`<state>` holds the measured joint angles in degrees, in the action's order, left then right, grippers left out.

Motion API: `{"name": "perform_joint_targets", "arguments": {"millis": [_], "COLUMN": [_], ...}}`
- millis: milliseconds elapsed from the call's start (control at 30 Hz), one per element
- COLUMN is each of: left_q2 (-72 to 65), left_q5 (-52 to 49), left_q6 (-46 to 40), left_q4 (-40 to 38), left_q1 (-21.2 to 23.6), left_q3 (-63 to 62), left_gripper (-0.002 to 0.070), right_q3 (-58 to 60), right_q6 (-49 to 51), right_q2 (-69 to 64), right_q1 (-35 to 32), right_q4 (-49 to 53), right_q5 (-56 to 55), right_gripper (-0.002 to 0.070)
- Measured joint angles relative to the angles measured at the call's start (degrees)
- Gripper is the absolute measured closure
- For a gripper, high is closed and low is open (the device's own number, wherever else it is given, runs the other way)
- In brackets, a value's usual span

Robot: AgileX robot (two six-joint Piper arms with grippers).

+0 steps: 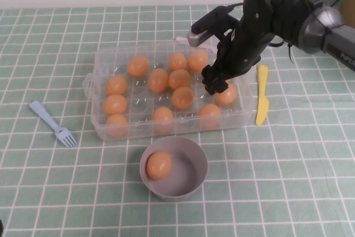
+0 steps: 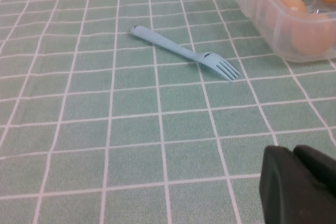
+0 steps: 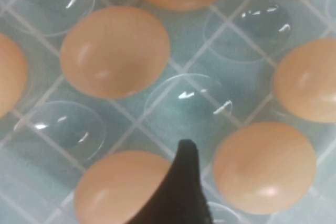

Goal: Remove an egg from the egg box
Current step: Pick up the egg from the plastic box

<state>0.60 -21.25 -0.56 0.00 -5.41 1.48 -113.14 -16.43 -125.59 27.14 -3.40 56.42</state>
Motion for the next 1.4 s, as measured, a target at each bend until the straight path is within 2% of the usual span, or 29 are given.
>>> {"name": "perform_joint_targets", "arguments": {"millis": [1067, 1400], "left_q2": [0.0, 0.0], "left_q5": [0.0, 0.0], "left_q6": [0.0, 0.0], "left_q4": [0.0, 0.0], "left_q1": [0.0, 0.0], "left_q3": [0.0, 0.0], "left_gripper": [0.0678, 0.0678], "right_q3": [-0.1, -1.9], "right_q6": [8.3, 11.2], "right_q2": [-4.3, -4.8], "right_q1": [-0.5, -1.0], "right_q4": [2.3, 2.6], "right_q5": [-1.0, 3.6], "right_gripper": [0.0085, 0.0085]}}
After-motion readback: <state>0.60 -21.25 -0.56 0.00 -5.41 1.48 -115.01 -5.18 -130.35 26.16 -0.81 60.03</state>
